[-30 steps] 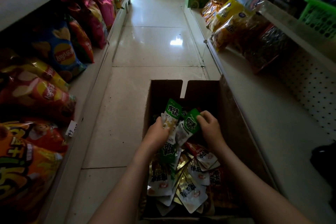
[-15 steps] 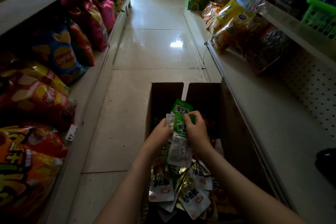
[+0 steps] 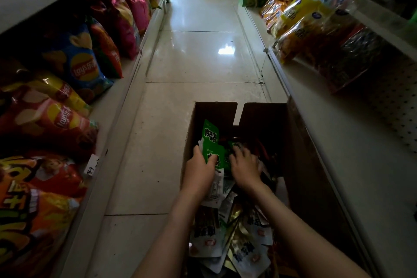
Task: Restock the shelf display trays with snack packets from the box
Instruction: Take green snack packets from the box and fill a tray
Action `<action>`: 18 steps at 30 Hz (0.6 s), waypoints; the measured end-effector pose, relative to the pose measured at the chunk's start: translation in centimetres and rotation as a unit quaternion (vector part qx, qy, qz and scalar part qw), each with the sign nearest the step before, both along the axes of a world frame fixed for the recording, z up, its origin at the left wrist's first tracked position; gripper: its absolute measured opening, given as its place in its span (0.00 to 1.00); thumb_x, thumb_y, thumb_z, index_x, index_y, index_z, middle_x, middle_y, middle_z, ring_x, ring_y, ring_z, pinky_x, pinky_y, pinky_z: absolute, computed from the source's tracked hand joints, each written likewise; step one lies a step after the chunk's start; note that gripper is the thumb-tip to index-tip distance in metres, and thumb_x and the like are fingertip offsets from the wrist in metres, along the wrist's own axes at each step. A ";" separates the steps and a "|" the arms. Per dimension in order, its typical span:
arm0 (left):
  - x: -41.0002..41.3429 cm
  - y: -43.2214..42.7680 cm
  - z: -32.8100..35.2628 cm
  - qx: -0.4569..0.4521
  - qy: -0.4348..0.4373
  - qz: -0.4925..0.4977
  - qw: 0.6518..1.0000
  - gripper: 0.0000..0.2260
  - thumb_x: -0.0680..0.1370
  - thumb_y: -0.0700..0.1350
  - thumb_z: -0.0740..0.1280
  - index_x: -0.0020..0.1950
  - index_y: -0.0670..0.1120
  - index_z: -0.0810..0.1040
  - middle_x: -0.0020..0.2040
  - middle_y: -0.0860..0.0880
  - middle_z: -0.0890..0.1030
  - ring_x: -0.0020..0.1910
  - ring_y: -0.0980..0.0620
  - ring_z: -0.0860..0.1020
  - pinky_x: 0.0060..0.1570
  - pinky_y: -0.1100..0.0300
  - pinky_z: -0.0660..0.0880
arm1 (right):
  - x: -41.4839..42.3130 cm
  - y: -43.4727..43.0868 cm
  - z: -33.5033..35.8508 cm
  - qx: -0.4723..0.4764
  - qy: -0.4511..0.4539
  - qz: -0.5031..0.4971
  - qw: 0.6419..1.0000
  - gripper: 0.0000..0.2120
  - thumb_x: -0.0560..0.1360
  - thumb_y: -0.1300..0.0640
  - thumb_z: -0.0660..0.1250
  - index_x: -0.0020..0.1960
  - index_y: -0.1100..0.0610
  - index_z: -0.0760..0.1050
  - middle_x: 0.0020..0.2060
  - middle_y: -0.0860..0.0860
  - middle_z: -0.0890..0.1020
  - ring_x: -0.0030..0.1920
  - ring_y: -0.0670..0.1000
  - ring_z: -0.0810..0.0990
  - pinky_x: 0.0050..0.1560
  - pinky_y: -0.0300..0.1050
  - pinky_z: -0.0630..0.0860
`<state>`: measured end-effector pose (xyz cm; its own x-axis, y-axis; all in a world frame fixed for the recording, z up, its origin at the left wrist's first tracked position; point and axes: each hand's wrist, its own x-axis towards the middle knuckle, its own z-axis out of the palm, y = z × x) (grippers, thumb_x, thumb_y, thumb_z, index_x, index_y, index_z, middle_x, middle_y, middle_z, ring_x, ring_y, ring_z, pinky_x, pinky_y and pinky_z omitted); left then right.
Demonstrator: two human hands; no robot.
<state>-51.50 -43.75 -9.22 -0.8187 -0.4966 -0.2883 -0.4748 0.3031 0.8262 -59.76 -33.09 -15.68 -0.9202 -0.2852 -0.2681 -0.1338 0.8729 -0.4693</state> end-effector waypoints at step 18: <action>-0.5 0.6 -0.2 -0.049 -0.075 -0.015 0.996 0.16 0.83 0.47 0.59 0.67 0.41 0.65 0.61 0.42 0.77 0.57 0.44 0.77 0.45 0.58 0.69 | -0.9 3.2 -1.4 0.139 0.026 0.098 0.985 0.29 0.79 0.55 0.56 0.78 0.51 0.50 0.71 0.55 0.63 0.70 0.57 0.62 0.67 0.52 0.60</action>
